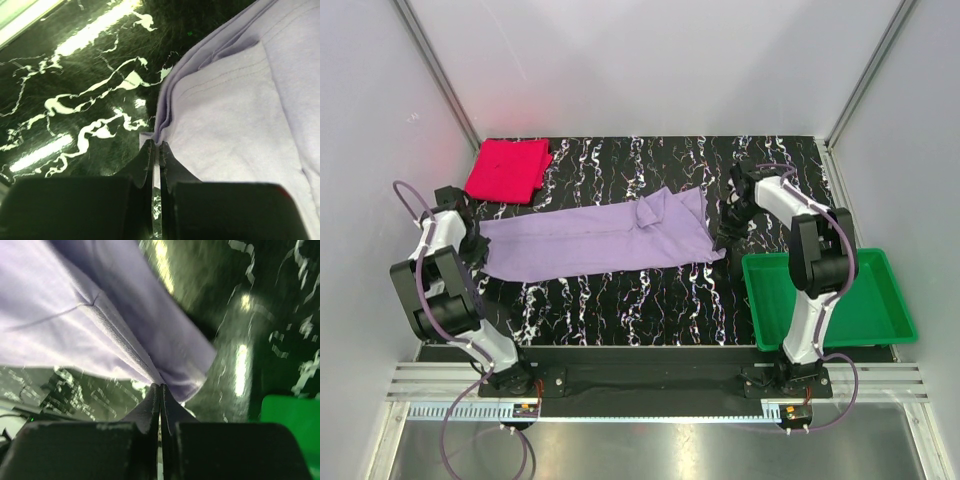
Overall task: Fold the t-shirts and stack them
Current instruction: Fold the tshirt
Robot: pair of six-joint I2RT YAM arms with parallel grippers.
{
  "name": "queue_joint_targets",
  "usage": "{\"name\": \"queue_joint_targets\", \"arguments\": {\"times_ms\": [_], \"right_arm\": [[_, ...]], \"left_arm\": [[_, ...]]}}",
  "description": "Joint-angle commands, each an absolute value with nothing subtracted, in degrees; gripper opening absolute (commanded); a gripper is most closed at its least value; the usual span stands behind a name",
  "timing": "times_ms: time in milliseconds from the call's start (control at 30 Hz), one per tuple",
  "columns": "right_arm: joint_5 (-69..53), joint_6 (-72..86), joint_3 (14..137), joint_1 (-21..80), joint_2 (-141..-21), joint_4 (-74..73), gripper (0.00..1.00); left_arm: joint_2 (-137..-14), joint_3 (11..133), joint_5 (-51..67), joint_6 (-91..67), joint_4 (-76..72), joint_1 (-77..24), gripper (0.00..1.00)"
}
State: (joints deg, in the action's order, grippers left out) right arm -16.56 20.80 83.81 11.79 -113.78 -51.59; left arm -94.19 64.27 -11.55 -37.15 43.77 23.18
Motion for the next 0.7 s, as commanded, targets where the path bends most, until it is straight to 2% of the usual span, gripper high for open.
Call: {"name": "queue_joint_targets", "arguments": {"times_ms": [0,233,500,667], "right_arm": [[-19.16,21.71,81.13,12.13,-107.93,-53.17,0.00],[-14.51,21.09,74.45,12.13,-107.75,-51.24,0.00],[-8.44,19.16,75.93,10.82,-111.36,-51.50,0.00],[-3.96,18.90,74.45,9.84,-108.64,-52.47,0.00]], "left_arm": [[-90.18,63.72,-14.67,-38.75,45.43,23.29,0.00],[-89.47,60.82,-18.62,-38.50,46.23,23.29,0.00],[-94.48,58.35,-21.62,-36.48,44.12,24.96,0.00],[-97.21,59.33,-23.46,-35.16,45.00,25.75,0.00]]}}
